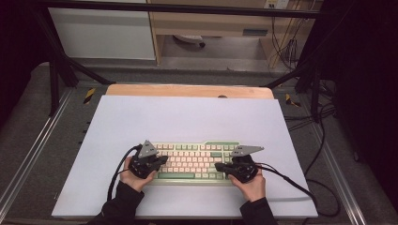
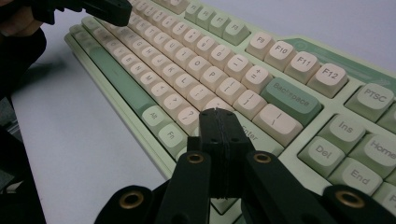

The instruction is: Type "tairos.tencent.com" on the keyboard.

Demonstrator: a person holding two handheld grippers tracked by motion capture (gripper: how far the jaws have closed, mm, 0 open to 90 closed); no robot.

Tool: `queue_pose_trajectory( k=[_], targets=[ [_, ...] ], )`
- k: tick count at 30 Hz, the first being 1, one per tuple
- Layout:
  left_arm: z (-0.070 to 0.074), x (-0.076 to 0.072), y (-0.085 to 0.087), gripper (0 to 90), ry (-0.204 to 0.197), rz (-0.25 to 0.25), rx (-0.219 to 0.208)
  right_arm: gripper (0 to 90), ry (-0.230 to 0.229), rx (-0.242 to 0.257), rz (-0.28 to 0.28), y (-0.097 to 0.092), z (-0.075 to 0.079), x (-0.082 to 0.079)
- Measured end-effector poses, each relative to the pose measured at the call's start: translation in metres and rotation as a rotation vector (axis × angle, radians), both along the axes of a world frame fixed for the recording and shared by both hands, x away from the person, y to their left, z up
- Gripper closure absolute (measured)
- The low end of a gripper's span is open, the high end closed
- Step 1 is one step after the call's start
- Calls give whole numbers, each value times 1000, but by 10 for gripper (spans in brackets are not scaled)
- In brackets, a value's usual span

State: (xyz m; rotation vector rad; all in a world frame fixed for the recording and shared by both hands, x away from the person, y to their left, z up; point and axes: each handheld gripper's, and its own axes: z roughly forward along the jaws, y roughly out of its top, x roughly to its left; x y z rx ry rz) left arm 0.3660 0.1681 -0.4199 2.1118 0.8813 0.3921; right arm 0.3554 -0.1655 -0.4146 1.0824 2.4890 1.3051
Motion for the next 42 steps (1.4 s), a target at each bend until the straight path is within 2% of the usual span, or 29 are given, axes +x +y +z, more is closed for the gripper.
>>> queue_pose_trajectory(
  k=[22,29,42],
  targets=[
    [3,-17,35,900,7,25,-19,900,4,7,2,11,1,2],
    [3,-19,43,900,7,38,-24,900,0,-12,5,21,1,4],
    [2,-21,55,900,14,51,-41,900,-9,-18,5,47,4,15]
  ],
)
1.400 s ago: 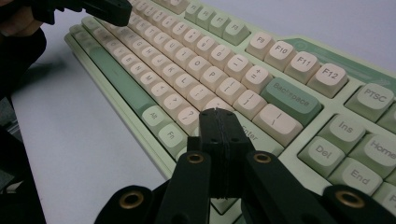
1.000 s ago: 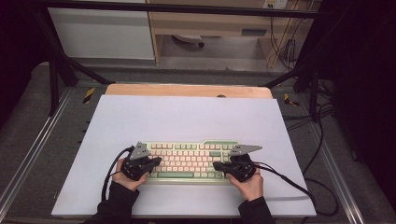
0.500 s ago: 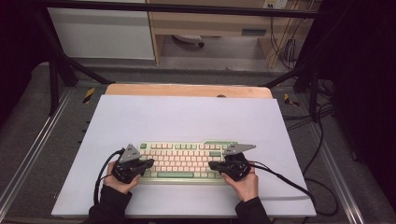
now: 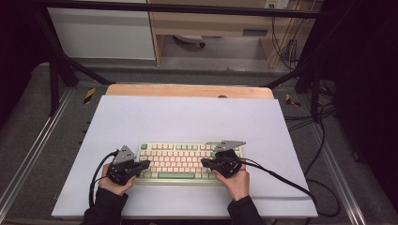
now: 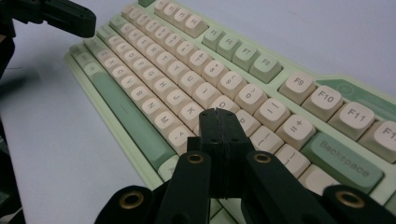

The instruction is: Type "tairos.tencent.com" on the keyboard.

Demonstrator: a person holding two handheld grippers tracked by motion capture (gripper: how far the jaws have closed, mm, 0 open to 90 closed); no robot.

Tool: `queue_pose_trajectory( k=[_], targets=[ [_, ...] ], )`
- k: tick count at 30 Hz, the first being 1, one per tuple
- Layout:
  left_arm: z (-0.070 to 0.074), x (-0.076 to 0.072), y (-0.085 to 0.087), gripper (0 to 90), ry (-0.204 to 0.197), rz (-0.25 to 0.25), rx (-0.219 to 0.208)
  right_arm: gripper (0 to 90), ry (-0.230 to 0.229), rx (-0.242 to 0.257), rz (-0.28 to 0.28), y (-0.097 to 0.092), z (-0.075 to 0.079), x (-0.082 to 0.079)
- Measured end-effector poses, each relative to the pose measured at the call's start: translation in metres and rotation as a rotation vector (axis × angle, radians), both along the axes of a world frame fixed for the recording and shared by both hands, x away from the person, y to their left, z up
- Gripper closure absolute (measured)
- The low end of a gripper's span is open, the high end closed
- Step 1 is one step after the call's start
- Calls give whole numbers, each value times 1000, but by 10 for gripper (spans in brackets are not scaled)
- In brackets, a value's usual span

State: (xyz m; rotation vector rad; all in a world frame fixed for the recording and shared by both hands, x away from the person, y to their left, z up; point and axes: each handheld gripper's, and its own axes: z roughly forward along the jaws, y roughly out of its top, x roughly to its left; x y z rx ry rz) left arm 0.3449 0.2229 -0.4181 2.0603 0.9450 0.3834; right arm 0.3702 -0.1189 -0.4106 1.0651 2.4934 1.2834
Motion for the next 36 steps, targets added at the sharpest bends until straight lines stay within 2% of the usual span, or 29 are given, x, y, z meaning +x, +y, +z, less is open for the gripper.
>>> queue_pose_trajectory(
  k=[15,23,26,36],
  targets=[
    [0,1,2,900,2,1,-8,900,-9,-45,-20,26,-7,17],
    [-1,1,1,900,6,-1,-8,900,-8,-54,-19,31,-11,23],
    [-2,2,1,900,6,0,-8,900,7,-60,-22,33,-14,25],
    [-2,2,1,900,6,0,-6,900,7,-58,-24,34,-16,25]
  ],
)
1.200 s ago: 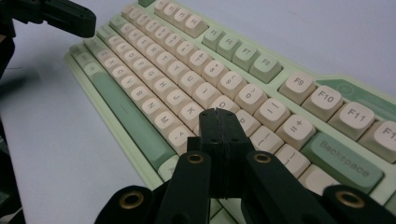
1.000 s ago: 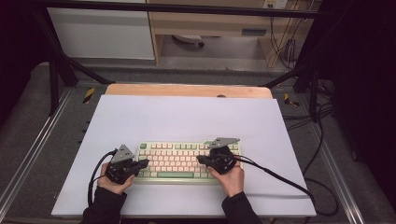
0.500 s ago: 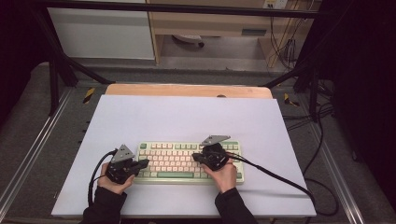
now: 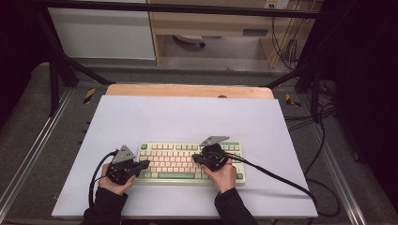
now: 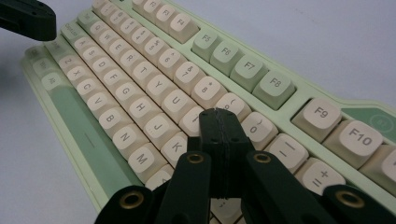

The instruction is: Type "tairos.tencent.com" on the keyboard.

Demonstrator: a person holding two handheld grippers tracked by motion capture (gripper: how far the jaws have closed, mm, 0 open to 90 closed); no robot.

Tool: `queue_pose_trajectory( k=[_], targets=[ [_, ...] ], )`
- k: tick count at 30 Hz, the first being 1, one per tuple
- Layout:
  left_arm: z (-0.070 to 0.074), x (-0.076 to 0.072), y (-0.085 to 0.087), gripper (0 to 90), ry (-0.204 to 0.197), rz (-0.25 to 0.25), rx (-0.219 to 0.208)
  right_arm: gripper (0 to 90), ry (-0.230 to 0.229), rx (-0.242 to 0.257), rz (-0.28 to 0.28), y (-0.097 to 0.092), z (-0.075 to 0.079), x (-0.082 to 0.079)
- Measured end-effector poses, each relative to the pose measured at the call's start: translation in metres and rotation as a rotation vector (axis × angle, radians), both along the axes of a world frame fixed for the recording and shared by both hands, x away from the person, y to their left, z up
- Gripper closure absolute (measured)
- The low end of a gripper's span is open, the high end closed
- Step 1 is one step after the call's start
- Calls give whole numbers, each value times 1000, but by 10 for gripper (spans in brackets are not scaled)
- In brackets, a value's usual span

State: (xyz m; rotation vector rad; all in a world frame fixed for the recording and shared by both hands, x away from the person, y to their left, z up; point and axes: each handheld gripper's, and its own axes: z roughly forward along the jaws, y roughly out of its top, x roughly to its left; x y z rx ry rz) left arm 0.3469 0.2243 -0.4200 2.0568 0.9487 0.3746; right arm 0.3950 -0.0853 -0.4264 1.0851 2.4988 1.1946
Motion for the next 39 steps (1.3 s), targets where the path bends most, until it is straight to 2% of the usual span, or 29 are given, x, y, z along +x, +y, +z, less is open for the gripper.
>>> queue_pose_trajectory(
  k=[10,13,22,28,39],
  targets=[
    [0,0,0,900,-3,0,-1,900,10,-3,-4,0,-1,0],
    [1,0,1,899,-3,1,-3,900,4,11,-3,-2,3,-1],
    [2,0,1,900,-6,2,-3,900,-9,11,5,-10,16,-5],
    [1,0,1,899,-6,1,-3,900,-16,16,6,-18,23,-10],
    [2,1,-2,900,-6,-2,-3,900,-25,21,-2,-40,24,-20]
  ],
)
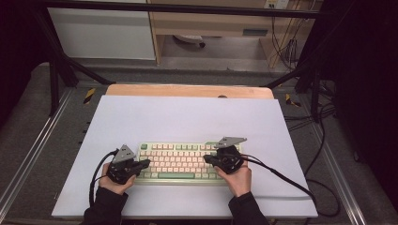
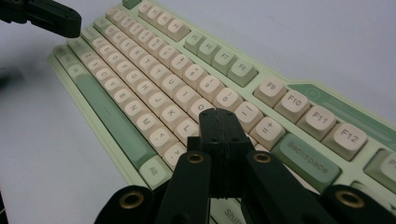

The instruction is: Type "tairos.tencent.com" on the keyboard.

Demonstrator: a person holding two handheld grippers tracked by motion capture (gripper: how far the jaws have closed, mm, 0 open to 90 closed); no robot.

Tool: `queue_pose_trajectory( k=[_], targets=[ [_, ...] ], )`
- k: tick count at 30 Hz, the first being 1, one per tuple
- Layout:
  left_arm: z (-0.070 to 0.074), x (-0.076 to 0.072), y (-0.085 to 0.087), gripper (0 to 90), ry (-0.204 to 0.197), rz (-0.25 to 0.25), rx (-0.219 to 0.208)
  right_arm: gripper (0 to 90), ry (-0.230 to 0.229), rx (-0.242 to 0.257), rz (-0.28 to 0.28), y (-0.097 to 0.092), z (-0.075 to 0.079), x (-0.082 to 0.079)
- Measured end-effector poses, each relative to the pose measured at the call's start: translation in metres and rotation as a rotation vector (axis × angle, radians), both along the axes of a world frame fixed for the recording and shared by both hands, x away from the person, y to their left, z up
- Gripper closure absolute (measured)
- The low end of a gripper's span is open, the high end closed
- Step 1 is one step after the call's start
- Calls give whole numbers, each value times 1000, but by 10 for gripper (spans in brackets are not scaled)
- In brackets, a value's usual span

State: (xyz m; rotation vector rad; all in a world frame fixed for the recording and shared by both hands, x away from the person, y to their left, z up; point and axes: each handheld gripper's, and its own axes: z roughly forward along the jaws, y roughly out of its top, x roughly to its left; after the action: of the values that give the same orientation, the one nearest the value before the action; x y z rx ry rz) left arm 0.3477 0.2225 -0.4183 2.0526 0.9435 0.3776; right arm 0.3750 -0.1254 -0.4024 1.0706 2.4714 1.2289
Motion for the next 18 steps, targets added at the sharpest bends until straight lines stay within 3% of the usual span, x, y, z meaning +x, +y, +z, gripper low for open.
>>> queue_pose_trajectory(
  k=[18],
  targets=[
    [0,5,-12,900,-3,2,7,900,1,23,-25,-33,-7,-16]
  ],
)
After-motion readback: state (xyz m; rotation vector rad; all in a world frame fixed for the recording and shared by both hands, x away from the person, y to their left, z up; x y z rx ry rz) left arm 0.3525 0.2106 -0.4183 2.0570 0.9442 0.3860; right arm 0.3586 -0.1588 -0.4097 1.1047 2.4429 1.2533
